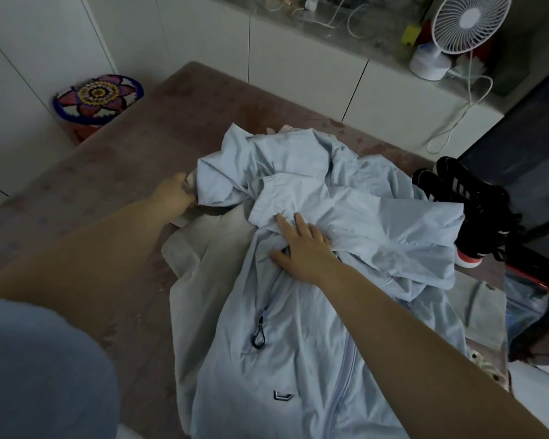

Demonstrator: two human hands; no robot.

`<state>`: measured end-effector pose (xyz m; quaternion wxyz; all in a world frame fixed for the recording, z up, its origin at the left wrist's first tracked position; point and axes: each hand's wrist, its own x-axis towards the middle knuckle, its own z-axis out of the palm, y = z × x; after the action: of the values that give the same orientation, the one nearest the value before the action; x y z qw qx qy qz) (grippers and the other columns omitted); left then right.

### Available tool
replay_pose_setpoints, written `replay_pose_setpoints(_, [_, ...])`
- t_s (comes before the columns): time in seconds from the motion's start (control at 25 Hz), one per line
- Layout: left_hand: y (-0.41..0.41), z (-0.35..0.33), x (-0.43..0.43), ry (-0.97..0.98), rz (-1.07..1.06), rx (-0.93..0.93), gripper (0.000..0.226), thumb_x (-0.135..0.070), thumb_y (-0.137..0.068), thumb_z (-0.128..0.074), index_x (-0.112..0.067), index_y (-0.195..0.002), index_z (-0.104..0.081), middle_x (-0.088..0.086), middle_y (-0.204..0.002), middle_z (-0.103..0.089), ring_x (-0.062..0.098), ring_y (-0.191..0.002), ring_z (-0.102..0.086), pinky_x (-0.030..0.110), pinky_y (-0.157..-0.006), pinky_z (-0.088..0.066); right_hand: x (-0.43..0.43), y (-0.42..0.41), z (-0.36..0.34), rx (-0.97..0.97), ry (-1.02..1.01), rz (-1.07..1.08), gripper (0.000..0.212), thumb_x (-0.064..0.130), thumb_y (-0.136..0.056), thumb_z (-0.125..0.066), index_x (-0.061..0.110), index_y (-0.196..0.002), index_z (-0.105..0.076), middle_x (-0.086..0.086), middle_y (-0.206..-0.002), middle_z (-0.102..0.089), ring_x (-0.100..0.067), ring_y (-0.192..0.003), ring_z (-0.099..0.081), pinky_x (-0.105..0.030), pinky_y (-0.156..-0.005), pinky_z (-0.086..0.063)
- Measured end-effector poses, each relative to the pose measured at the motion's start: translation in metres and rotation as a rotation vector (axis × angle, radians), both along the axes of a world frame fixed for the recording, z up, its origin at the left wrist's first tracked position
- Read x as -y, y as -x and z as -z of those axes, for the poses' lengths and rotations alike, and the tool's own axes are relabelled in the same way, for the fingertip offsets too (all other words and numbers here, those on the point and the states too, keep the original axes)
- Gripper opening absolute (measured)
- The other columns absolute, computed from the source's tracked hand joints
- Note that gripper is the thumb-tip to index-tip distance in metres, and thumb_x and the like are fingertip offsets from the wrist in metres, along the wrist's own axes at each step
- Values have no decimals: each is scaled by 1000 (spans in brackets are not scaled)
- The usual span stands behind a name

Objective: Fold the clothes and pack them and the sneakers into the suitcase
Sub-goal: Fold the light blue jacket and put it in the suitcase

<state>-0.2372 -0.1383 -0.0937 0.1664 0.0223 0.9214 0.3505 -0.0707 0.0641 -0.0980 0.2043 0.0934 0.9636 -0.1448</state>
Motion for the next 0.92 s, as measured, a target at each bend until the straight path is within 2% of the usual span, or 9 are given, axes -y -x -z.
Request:
replay_pose_setpoints(0.08, [5, -7, 11, -99, -121, -49, 24, -21, -77, -67, -3, -90, -59, 17, -88, -59, 28, -88, -59, 33, -71, -40, 0, -1, -2, 4, -2, 1, 74, 53, -92, -40, 36, -148, 5, -5, -158, 7, -33, -144, -4, -48, -116, -11])
replay_pose_setpoints(0.12, [6, -15, 16, -129, -148, -87, 25, -22, -78, -69, -1, -91, -62, 15, -87, -61, 26, -86, -59, 34, -73, -43, -1, -2, -3, 0, 0, -1, 74, 53, -92, -40, 36, -148, 5, -5, -158, 6, -32, -144, -5, -47, -115, -11])
replay_pose_setpoints(0.28, [9, -42, 27, 136, 85, -359, 28, -19, -88, -60, -9, -114, -61, 13, -102, -62, 27, -91, -59, 32, -74, -41, 0, -4, -8, -16, 9, -3, 73, 51, -93, -41, 35, -148, 3, -5, -158, 3, -31, -144, -7, -46, -115, -12])
replay_pose_setpoints(0.4, [7, -40, 28, 119, 278, -437, 46, -10, -85, -59, -17, -129, -50, 13, -114, -53, 27, -100, -52, 34, -84, -43, 5, -7, -6, -67, -35, 22, 69, 49, -94, -39, 34, -148, 1, -6, -158, -1, -31, -143, -9, -46, -115, -12])
replay_pose_setpoints(0.48, [10, -30, 16, 100, 301, -426, 50, -12, -86, -59, -15, -134, -45, 15, -128, -49, 33, -117, -47, 43, -98, -41, 12, -12, -5, -147, -123, 35, 68, 46, -94, -38, 30, -149, 0, -9, -157, -4, -31, -142, -11, -46, -116, -9])
replay_pose_setpoints(0.6, [17, -25, -10, -42, 111, -173, 60, -20, -89, -60, -12, -142, -33, 12, -139, -45, 31, -127, -44, 39, -102, -38, 24, -19, -12, -202, -140, 13, 68, 36, -93, -37, 23, -149, -1, -11, -157, -2, -32, -143, -5, -46, -117, -2])
replay_pose_setpoints(0.64, [19, -23, -16, -79, 68, -133, 54, -21, -89, -59, -10, -138, -39, 12, -135, -50, 30, -123, -47, 37, -98, -39, 26, -19, -17, -214, -121, 1, 68, 35, -91, -36, 22, -149, -3, -11, -157, -1, -32, -143, -4, -45, -117, -1])
replay_pose_setpoints(0.76, [20, -37, -26, -220, -39, -321, 20, -12, -91, -54, -6, -108, -64, 13, -109, -66, 26, -101, -59, 26, -80, -41, 25, -17, -36, -289, -20, 19, 69, 31, -90, -47, 21, -148, -11, -9, -156, -3, -29, -143, -4, -43, -118, -2])
replay_pose_setpoints(0.92, [25, -130, -13, -528, -211, -705, 25, -9, -88, -42, -32, -81, -50, -17, -80, -51, 5, -79, -47, 8, -69, -34, 16, -2, -61, -346, 151, 90, 72, 28, -90, -54, 22, -148, -12, -7, -157, -7, -28, -143, -8, -38, -116, -9])
